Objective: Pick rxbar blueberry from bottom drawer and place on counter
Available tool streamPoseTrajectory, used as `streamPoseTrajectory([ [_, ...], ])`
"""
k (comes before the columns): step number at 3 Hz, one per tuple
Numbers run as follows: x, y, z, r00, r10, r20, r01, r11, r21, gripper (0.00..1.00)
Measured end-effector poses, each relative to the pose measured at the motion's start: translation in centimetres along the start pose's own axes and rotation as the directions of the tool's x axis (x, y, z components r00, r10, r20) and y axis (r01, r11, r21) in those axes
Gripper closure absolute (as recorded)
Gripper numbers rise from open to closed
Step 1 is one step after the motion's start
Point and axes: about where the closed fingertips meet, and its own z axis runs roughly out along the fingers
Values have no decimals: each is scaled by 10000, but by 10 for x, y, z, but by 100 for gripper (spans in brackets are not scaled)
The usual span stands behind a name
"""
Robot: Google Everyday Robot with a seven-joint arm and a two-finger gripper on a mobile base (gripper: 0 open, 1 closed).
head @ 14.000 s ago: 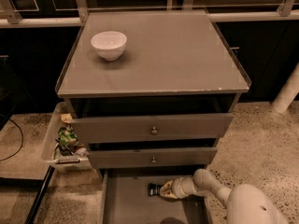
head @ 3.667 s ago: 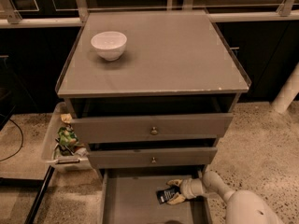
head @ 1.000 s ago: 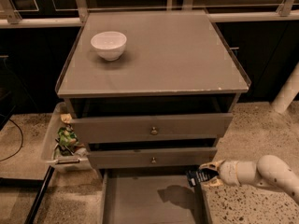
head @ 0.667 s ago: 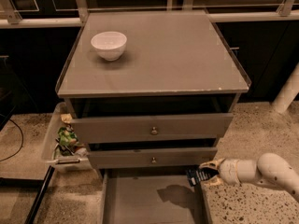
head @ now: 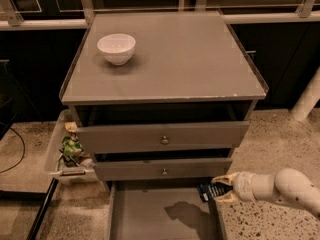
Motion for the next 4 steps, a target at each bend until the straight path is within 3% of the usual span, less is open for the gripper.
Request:
streamPoseTrajectory([
  [1, -63, -23, -34, 9905, -1335, -314, 1342, 9907, 227, 100],
  [2, -117, -70, -72, 9716, -2254, -718, 2280, 9731, 313, 100],
  [3, -153, -125, -101, 9617, -2642, -727, 2670, 9632, 323, 100],
  [4, -173, -208, -145, 9560, -2810, -842, 2897, 9495, 1203, 100],
])
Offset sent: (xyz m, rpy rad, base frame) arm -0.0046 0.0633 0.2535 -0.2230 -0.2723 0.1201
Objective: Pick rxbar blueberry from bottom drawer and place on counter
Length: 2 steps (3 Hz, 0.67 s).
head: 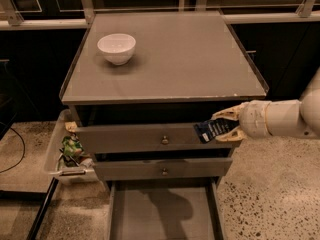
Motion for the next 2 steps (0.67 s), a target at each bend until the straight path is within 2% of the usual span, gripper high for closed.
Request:
streamPoseTrajectory([
  [1, -1, 2, 2, 10000, 3, 25, -3, 10000, -41, 100],
  [2, -13, 10, 6, 9997, -147, 204, 149, 9998, -89, 100],
])
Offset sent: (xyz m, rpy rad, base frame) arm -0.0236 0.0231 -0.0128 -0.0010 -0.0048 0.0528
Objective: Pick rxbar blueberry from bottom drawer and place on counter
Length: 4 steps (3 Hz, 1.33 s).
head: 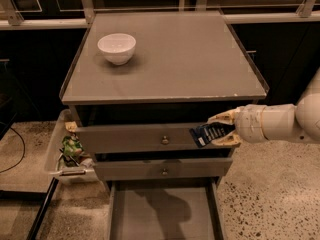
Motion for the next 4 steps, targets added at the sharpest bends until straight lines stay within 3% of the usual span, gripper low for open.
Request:
streamPoseTrajectory([
  [1, -15, -15, 10, 9975, -495, 507, 499, 9987, -78, 100],
  [2, -32, -59, 13, 9858, -1209, 1163, 1207, 9927, 85, 100],
  [4, -51, -182, -3, 9500, -2259, 2157, 2137, 9737, 787, 100],
])
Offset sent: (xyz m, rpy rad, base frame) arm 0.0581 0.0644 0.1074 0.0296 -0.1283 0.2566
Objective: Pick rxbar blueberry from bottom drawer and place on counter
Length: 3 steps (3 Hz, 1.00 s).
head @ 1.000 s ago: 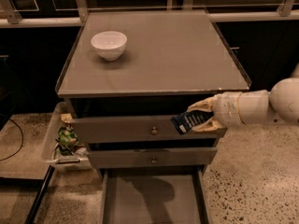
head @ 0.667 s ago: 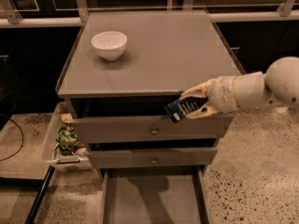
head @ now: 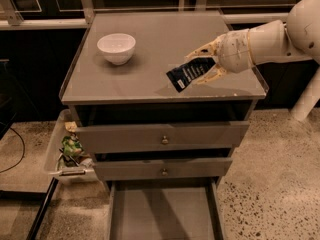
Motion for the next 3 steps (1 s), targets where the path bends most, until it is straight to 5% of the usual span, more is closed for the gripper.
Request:
streamPoseTrajectory([
  [2, 5, -5, 7, 9998, 177, 39, -177, 9995, 253, 100],
  [3, 12, -32, 18, 9968, 642, 484, -679, 9945, 800, 100],
])
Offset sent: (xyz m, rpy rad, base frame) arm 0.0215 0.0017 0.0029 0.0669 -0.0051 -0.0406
